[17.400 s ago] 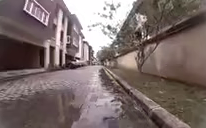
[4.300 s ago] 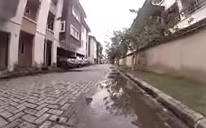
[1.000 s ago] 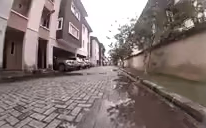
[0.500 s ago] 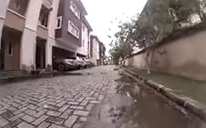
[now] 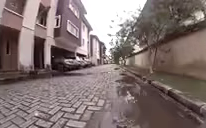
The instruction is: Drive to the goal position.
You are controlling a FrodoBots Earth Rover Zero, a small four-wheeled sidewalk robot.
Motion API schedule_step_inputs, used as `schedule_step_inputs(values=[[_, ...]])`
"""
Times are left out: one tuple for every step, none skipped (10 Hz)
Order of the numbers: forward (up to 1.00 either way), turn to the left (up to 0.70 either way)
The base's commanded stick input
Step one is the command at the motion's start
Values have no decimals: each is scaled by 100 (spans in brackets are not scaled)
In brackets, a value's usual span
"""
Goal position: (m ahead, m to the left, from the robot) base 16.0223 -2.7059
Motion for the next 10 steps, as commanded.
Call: schedule_step_inputs(values=[[50, 0], [50, 0], [50, 0], [50, 0], [50, 0], [50, 0], [50, 0], [50, 0], [50, 0], [50, 0]])
